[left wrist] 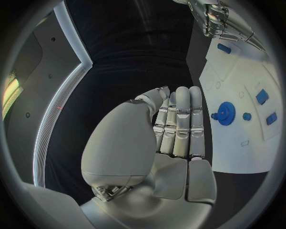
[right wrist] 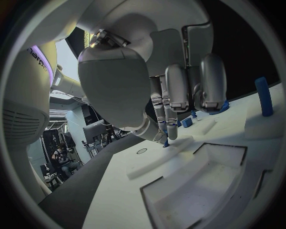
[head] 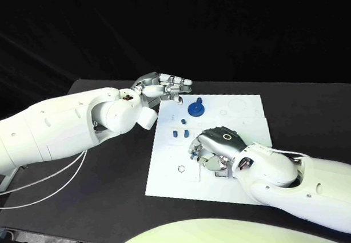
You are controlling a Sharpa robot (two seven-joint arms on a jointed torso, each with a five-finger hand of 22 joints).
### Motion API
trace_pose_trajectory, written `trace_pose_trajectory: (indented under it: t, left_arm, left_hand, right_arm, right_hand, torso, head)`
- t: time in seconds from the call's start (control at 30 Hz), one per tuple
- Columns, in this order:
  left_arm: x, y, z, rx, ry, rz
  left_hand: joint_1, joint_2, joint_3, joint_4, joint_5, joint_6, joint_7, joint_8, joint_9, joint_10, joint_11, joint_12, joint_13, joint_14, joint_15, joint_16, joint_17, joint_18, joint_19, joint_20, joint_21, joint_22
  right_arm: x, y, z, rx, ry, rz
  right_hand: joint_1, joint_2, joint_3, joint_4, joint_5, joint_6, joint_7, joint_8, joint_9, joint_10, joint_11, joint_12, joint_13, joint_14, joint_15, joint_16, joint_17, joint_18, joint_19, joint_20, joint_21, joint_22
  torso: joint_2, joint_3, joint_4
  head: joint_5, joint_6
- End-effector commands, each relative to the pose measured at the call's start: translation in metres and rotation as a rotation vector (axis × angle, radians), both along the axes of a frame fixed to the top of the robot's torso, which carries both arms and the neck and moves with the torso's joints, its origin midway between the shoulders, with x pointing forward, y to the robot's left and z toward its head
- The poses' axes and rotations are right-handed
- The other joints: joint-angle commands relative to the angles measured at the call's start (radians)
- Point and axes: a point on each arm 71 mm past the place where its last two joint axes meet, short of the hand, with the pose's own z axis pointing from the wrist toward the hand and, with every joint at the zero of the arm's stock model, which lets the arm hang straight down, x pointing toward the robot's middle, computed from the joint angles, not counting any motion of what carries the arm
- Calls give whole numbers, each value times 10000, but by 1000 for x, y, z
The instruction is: Assemble the parts on the task board
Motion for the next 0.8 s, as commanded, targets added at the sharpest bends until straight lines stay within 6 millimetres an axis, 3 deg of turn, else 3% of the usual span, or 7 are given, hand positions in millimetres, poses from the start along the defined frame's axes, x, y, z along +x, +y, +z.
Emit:
trace_pose_trajectory:
  t: [0.03,0.5,0.8]
  left_arm:
    - [-1,-2,1,-176,-43,-200]
    - [-1,-2,1,-158,-16,-198]
    - [-1,-1,1,-140,17,-205]
  left_hand:
    - [-52,26,-25,-42,-37,-56,17,24,-11,-52,14,52,-12,-58,5,-43,-14,42,-20,24,13,9]
    - [-52,26,-25,-42,-37,-56,17,24,-11,-52,14,52,-12,-58,5,-43,-14,42,-20,24,13,9]
    - [-63,24,-24,-47,-36,-66,17,21,-12,-64,16,59,-13,-61,8,-45,-15,42,-26,28,9,8]
  right_arm:
    - [-1,2,-2,-310,41,163]
    - [-2,2,-5,-737,153,210]
    - [-1,2,-6,-671,130,207]
  right_hand:
    - [-86,5,33,-50,-36,59,1,28,9,46,-51,-54,-7,596,-79,39,283,-188,374,-80,-27,2000]
    - [-159,-19,9,-61,-74,12,22,-10,9,-4,-26,-103,-22,586,-64,21,249,-167,330,-75,-122,1964]
    - [-790,-430,-307,125,-13,-906,379,-621,-215,-897,349,-603,-323,529,239,-87,33,-63,98,149,-645,1765]
  torso:
    - [1,1,-1]
    - [2,1,-3]
    - [0,0,-2]
  head:
    - [4,-11]
    - [32,-48]
    - [28,-48]
